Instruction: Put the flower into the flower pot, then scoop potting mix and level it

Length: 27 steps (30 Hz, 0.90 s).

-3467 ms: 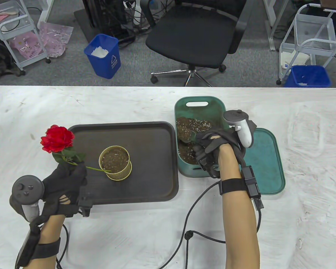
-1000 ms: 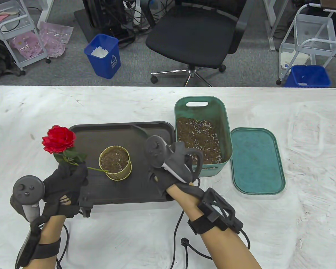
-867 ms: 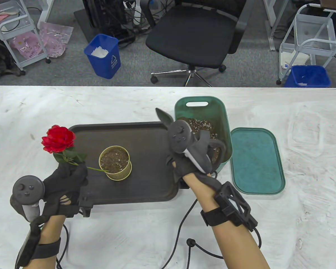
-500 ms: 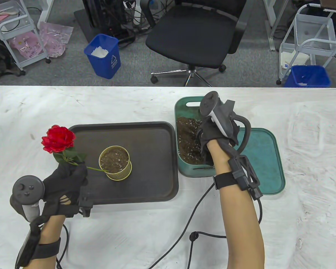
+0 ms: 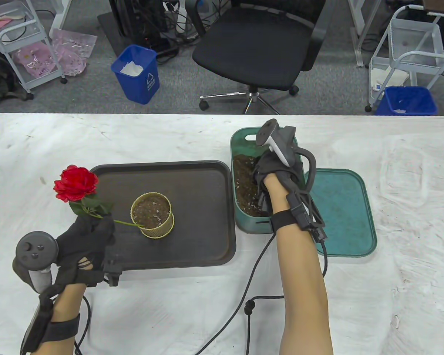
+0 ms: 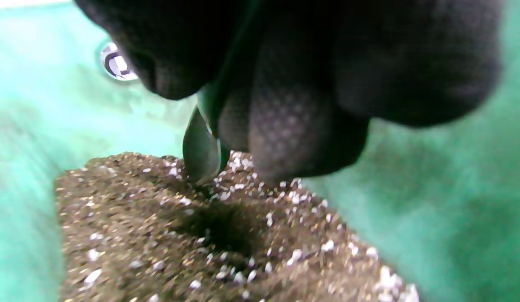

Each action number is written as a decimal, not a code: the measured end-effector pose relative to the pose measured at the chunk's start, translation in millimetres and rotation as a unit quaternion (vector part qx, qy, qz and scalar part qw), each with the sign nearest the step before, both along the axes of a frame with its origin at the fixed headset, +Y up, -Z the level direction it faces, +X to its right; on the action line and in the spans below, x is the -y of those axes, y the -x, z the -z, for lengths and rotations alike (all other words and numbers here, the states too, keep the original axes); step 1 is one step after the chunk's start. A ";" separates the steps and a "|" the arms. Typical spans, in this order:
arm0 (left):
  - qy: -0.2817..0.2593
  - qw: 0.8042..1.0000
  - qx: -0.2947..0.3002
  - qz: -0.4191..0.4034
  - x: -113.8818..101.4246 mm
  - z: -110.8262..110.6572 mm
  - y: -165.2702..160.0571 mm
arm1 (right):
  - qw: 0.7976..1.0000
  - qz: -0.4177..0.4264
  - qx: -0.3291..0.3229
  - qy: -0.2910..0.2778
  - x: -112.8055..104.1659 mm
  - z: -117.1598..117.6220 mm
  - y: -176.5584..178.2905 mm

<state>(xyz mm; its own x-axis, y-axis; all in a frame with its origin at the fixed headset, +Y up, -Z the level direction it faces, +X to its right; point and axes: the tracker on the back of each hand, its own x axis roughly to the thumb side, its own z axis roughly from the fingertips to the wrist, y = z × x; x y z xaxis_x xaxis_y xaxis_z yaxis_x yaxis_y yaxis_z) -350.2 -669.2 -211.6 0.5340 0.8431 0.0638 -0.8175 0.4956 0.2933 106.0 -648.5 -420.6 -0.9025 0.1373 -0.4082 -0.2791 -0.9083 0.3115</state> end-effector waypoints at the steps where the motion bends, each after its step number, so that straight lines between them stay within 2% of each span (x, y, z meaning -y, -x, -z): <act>1: 0.000 1.000 0.000 0.000 -0.1 0.0 0.0 | 1.000 0.015 0.000 0.008 1.7 0.4 -0.8; 6: 0.000 1.000 0.001 0.001 -0.4 0.3 0.2 | 0.994 0.091 0.020 0.061 16.5 2.7 -4.0; 11: 0.000 1.000 0.002 0.002 -0.5 0.4 0.2 | 0.969 0.217 0.044 0.107 26.6 0.9 -8.3; 18: 0.000 1.000 0.002 0.002 -0.1 0.6 0.6 | 0.943 0.311 0.055 0.106 17.3 -8.6 -17.4; 27: -0.002 1.000 0.006 0.001 -0.8 -0.1 -1.4 | 0.912 0.395 0.082 0.077 -0.8 -35.6 -36.1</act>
